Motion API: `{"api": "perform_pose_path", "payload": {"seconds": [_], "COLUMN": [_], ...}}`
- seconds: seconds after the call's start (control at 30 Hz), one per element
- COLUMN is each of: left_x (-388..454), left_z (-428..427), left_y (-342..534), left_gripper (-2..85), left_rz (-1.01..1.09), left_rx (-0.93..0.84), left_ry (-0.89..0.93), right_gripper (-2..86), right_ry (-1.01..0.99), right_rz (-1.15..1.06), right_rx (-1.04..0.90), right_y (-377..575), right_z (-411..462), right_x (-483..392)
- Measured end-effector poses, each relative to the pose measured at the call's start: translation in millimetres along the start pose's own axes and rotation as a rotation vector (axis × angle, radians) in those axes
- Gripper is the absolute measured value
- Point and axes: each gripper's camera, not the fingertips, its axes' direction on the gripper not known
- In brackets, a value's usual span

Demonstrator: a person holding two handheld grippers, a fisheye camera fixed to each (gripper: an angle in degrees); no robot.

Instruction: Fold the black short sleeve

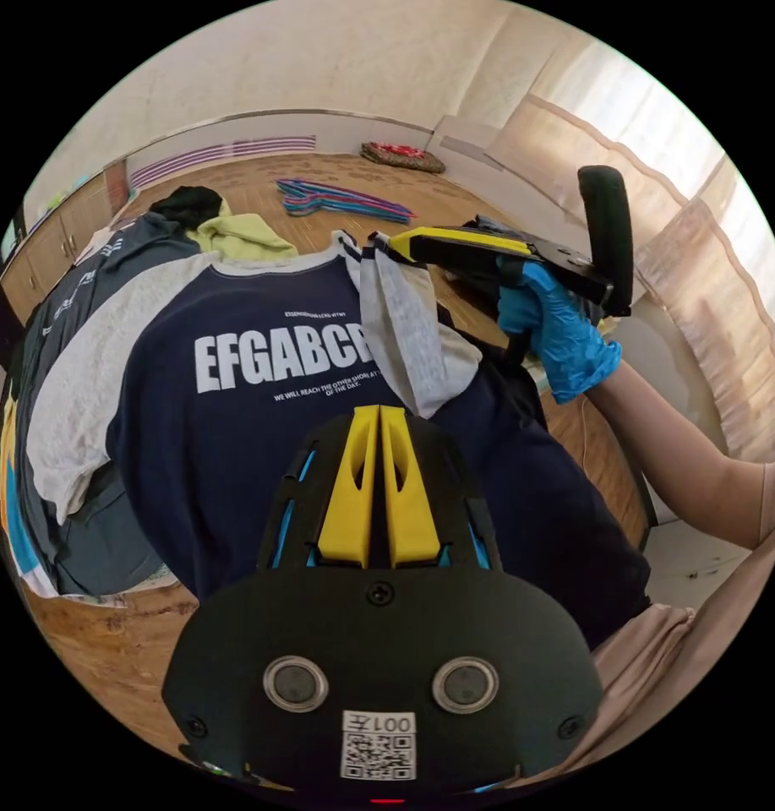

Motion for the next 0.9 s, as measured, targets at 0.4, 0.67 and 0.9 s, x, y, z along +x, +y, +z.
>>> {"api": "perform_pose_path", "payload": {"seconds": [0.4, 0.67, 0.9], "left_x": [-21.3, -44.6, -43.1], "left_z": [-19.2, 4.5, 44.5], "left_y": [5.3, -42.6, -95.1], "left_gripper": [-0.7, 2.5, 2.3], "left_rz": [-0.08, -0.037, 0.041], "left_rx": [0.052, 0.034, -0.094], "left_ry": [-0.046, -0.131, -0.108], "right_gripper": [2.5, 11.5, 9.7], "right_ry": [-0.109, -0.053, 0.123], "right_rz": [-0.107, -0.09, -0.034], "right_rx": [-0.138, -0.309, -0.425], "right_y": [-6.7, 42.2, 59.9], "right_z": [21.3, 3.6, 28.6], "right_x": [-31.5, -56.7, -83.0]}}
